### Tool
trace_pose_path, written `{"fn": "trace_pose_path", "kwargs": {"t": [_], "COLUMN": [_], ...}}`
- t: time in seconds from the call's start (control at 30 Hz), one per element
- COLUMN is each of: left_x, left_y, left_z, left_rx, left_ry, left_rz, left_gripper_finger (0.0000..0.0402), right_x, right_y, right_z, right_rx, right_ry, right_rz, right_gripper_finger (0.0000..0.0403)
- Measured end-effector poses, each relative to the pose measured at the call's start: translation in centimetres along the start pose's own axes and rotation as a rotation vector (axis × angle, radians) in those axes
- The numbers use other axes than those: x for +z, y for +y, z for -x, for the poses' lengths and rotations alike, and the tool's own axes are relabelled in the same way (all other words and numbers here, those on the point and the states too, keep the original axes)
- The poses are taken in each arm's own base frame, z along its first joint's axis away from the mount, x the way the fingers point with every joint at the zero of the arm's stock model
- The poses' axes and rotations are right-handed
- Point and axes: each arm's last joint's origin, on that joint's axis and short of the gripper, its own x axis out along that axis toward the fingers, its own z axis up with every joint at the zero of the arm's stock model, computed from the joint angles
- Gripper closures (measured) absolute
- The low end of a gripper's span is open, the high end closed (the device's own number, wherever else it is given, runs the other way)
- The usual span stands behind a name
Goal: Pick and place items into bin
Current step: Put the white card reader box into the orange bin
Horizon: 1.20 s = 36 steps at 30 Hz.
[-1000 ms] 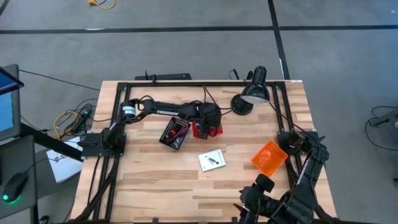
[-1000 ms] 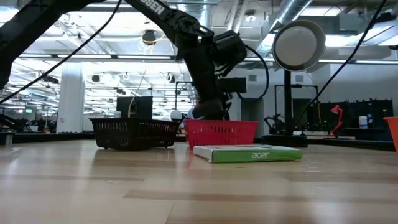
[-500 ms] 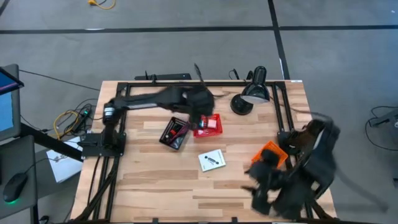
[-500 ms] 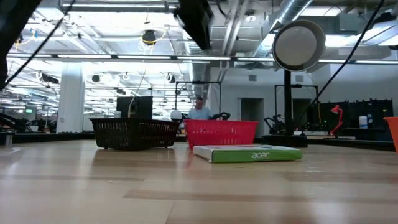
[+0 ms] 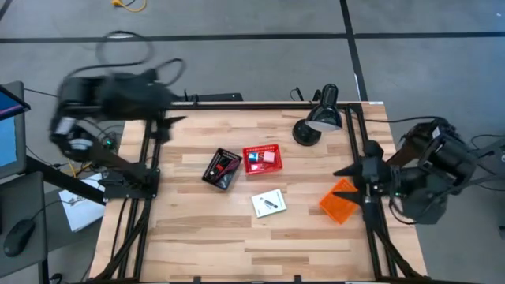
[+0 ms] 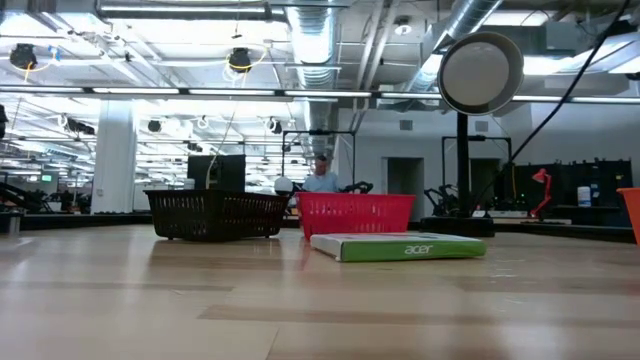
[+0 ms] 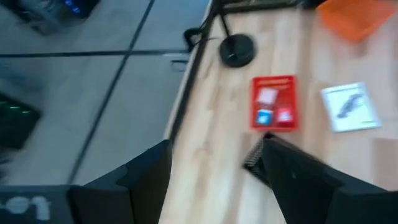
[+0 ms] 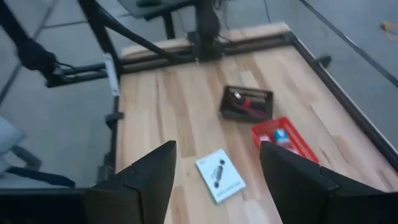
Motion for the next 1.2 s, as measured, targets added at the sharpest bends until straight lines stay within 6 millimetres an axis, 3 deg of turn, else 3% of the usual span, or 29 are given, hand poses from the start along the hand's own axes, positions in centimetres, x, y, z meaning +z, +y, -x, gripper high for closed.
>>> {"fn": "trace_pose_path", "kwargs": {"t": [0.23, 0.37, 0.5, 0.73, 0.93, 1.2], "left_x": [-5.3, -7.5, -9.0, -11.2, -12.2, -13.8], "left_y": [1.0, 0.8, -0.1, -3.0, -6.3, -10.2], "left_z": [4.8, 4.8, 3.1, -3.2, -10.1, -18.8], "left_rx": [-0.028, -0.046, -0.084, -0.180, -0.396, -0.489], "left_ry": [-0.097, -0.116, -0.109, -0.085, -0.157, -0.219], "left_rz": [0.146, 0.170, 0.186, 0.249, 0.237, 0.287], "left_gripper_finger": [0.0159, 0.0159, 0.0159, 0.0159, 0.0159, 0.0159], "right_x": [-3.5, -5.6, -8.0, -11.9, -13.1, -13.8], "right_y": [-0.7, -0.4, 0.9, 4.1, 6.8, 9.3], "right_z": [-2.7, -4.3, -7.0, -13.1, -18.0, -23.6], "right_rx": [-0.095, -0.077, -0.048, -0.038, -0.031, 0.282], "right_ry": [0.059, 0.050, 0.027, 0.007, 0.043, 0.222], "right_rz": [-0.101, -0.115, -0.122, 0.015, -0.007, -0.136], "right_gripper_finger": [0.0178, 0.0178, 0.0178, 0.0178, 0.0178, 0.0178]}}
